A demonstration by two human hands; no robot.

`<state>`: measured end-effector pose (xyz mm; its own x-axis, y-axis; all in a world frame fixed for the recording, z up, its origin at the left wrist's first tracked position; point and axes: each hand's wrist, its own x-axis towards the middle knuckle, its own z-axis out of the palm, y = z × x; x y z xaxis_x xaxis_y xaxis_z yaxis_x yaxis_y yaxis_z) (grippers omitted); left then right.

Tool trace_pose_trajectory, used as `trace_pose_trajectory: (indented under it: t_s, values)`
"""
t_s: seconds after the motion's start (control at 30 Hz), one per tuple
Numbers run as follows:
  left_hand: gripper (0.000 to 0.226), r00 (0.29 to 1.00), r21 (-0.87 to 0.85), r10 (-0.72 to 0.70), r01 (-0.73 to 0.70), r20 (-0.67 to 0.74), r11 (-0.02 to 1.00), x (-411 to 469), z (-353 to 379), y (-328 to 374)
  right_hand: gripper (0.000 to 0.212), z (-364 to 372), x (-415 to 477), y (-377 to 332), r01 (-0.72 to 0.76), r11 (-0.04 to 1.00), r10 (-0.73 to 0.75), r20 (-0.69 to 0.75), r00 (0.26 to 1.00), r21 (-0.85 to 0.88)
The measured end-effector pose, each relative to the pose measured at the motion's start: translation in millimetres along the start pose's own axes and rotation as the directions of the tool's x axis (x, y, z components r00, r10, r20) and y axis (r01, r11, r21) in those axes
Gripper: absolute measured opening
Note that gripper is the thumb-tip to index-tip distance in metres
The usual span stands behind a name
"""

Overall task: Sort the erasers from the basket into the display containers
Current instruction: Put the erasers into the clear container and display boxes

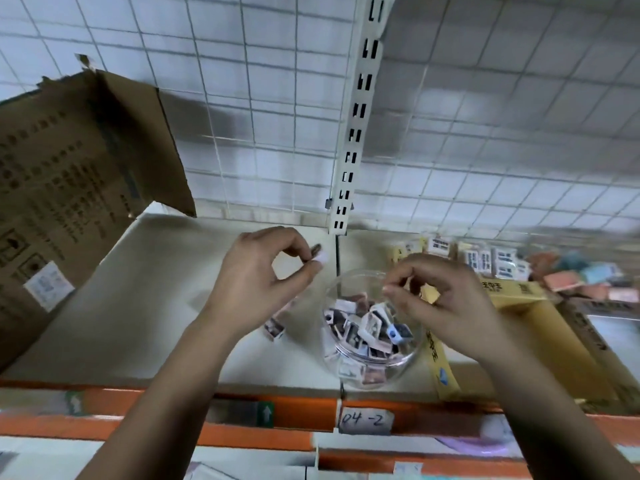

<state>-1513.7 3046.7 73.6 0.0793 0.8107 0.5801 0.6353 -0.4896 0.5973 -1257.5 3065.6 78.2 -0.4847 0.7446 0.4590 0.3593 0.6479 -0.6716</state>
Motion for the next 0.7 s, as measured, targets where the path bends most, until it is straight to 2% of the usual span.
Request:
trace_pose_trajectory:
  t_s: [0.13,0.17,0.4,0.5,0.6,0.7]
  values:
    - [0.015,0.985,-0.042,0.112,-0.108,0.129,0.993,5,9,19,0.005,-13,-26,4,-0.086,0.994,0.098,-0.194,0.976,0.072]
    - [0.016,0.979,-0.034,0.126,-0.122,0.162,0.992,6,14,22,0.008,-16,-32,5,-0.113,0.991,0.128,-0.23,0.965,0.076]
    - [0.015,0.916,-0.003,0.227,-0.24,0.331,0.971,9,47,30,0.01,-22,-56,12,-0.239,0.968,0.252,-0.281,0.926,0.081]
    - [0.022,0.931,0.018,0.223,-0.238,0.29,0.971,10,49,28,0.009,-21,-55,13,-0.232,0.971,0.238,-0.245,0.94,0.051]
    - [0.015,0.966,0.023,0.203,-0.209,0.159,0.978,9,41,24,0.01,-23,-48,13,-0.215,0.976,0.215,-0.196,0.957,0.022]
    - [0.012,0.993,0.097,0.12,-0.12,0.007,0.988,0,23,10,0.006,-24,-29,10,-0.141,0.99,0.142,-0.127,0.982,0.016]
